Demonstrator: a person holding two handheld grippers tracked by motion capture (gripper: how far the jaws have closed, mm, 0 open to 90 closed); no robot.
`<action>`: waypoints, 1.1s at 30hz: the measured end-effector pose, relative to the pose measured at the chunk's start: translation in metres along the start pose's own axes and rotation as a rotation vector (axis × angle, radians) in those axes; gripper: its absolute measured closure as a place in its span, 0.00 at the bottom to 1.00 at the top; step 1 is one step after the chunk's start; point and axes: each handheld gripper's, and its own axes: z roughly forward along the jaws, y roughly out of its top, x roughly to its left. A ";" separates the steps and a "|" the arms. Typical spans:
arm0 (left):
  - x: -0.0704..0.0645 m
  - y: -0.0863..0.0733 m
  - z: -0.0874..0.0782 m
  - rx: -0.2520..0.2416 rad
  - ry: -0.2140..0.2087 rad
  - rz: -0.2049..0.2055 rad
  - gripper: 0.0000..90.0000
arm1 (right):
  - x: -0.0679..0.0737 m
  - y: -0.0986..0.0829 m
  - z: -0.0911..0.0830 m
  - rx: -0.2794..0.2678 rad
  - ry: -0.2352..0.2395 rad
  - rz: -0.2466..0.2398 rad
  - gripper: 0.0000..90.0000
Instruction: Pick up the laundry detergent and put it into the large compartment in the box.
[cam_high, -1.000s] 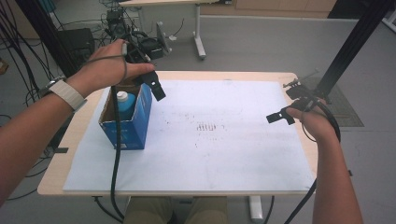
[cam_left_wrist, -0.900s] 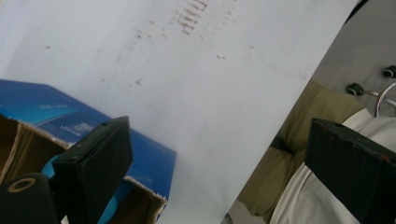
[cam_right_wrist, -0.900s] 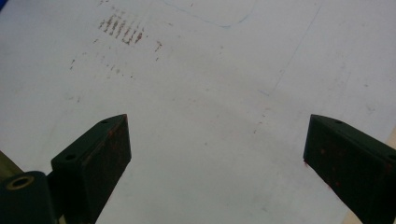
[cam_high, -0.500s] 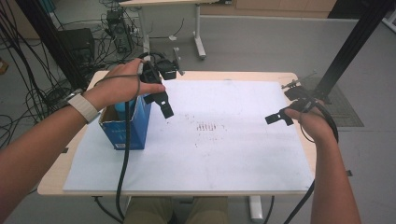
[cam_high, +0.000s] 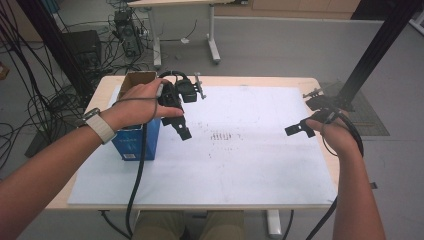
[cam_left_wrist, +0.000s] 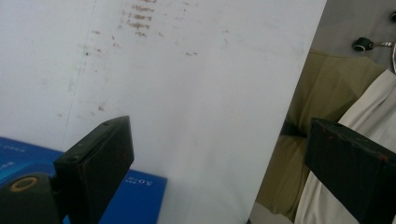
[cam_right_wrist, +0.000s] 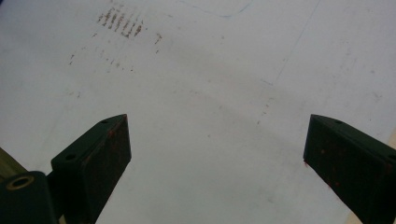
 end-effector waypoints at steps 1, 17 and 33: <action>-0.001 0.003 0.005 0.010 0.000 0.009 0.10 | 0.000 -0.001 -0.001 0.000 -0.002 0.000 0.08; -0.008 0.007 0.025 0.024 -0.007 0.055 0.10 | 0.001 -0.001 0.003 -0.002 0.002 -0.001 0.08; -0.010 0.011 0.031 0.041 -0.004 0.065 0.10 | -0.002 -0.004 0.005 -0.005 0.003 0.007 0.08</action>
